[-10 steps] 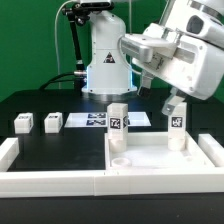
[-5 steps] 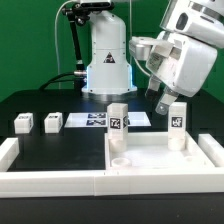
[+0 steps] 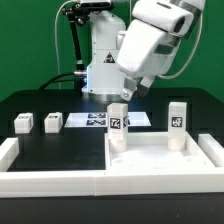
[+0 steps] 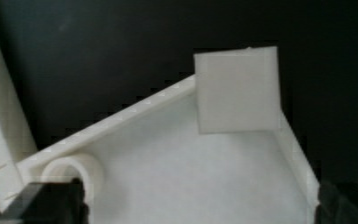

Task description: Assemble square table

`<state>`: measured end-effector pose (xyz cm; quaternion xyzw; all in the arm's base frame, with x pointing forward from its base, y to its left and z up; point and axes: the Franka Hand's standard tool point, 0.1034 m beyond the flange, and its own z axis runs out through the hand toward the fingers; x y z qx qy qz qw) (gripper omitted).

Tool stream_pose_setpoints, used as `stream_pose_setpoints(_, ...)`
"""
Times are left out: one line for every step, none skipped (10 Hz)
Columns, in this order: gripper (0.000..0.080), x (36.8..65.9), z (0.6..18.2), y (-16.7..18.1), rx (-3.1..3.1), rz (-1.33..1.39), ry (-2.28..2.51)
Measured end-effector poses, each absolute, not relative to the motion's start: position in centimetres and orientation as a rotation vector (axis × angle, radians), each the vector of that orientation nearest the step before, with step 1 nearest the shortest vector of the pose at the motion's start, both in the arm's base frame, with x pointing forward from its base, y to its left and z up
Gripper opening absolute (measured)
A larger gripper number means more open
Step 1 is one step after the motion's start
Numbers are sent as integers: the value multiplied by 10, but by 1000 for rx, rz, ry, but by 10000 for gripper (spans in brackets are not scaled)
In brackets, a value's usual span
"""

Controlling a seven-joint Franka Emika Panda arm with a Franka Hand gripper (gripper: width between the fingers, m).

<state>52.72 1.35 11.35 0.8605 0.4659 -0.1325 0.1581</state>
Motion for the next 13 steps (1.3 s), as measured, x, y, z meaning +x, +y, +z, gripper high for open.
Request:
stream_pose_setpoints(648,523,114,7,2510,-396,1226)
stream_pose_setpoints(648,520,113,-4,2552,-399,1145)
stream_pose_setpoints(648,514,108,-20,2573,-415,1107)
stream_pose_setpoints(648,506,100,-34,2628,-404,1020)
stream_pose_setpoints(648,505,99,-35,2656,-400,938)
stream_pose_setpoints(648,506,99,-29,2684,-378,851)
stream_pose_setpoints(648,505,99,-27,2707,-370,793)
stream_pose_setpoints(648,505,98,-24,2738,-354,679)
stream_pose_setpoints(648,505,98,-23,2753,-344,618)
stream_pose_setpoints(648,500,96,-25,2767,-353,535)
stream_pose_setpoints(648,490,95,-33,2773,-389,475)
stream_pose_setpoints(648,480,96,-42,2782,-426,463)
stream_pose_setpoints(648,470,96,-52,2802,-458,472)
